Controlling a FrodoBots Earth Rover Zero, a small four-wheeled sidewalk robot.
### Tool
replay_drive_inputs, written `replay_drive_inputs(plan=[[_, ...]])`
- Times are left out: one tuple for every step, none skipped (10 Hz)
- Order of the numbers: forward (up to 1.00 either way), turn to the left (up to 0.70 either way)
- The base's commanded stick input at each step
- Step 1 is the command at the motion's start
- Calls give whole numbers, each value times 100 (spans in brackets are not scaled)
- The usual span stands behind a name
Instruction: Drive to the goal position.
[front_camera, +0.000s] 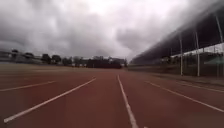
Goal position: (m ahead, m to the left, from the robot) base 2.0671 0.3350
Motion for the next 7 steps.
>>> replay_drive_inputs(plan=[[70,0],[70,0],[70,0],[70,0],[70,0],[70,0],[70,0]])
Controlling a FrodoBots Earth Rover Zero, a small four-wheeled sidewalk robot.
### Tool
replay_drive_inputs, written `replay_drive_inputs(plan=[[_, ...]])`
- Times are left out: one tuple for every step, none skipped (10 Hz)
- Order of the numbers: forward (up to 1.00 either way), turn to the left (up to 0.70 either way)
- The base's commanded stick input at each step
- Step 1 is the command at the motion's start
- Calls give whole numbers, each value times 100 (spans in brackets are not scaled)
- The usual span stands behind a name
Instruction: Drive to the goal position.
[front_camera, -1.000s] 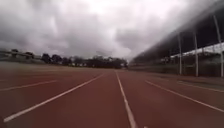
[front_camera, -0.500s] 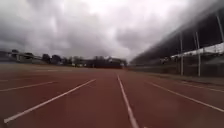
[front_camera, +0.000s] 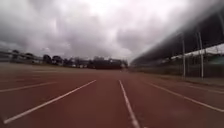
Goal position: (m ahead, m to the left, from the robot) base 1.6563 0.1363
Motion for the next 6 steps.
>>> replay_drive_inputs(plan=[[70,0],[70,0],[70,0],[70,0],[70,0],[70,0]])
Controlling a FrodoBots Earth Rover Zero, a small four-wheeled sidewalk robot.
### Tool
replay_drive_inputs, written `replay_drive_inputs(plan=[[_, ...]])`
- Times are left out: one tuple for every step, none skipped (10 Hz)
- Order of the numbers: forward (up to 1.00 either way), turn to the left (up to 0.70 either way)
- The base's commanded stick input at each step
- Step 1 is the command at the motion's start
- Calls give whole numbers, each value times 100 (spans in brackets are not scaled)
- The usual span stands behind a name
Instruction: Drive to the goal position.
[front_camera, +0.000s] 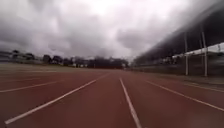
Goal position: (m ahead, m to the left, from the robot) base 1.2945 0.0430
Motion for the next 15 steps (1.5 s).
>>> replay_drive_inputs(plan=[[70,0],[70,0],[70,0],[70,0],[70,0],[70,0],[70,0],[70,0],[70,0],[70,0],[70,0],[70,0],[70,0],[70,0],[70,0]])
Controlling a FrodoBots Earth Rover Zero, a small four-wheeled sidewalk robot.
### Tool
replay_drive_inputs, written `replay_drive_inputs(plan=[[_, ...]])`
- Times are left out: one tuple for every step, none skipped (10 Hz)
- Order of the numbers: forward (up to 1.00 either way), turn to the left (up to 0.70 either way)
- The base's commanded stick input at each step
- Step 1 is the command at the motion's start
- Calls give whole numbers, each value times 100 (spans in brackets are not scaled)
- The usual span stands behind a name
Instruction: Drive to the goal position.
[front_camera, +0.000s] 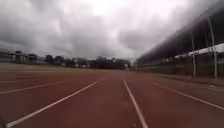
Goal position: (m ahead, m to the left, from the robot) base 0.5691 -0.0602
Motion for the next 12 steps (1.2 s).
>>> replay_drive_inputs(plan=[[70,0],[70,0],[70,0],[70,0],[70,0],[70,0],[70,-2],[70,-14],[70,-26],[70,-35],[70,-35],[70,-35]])
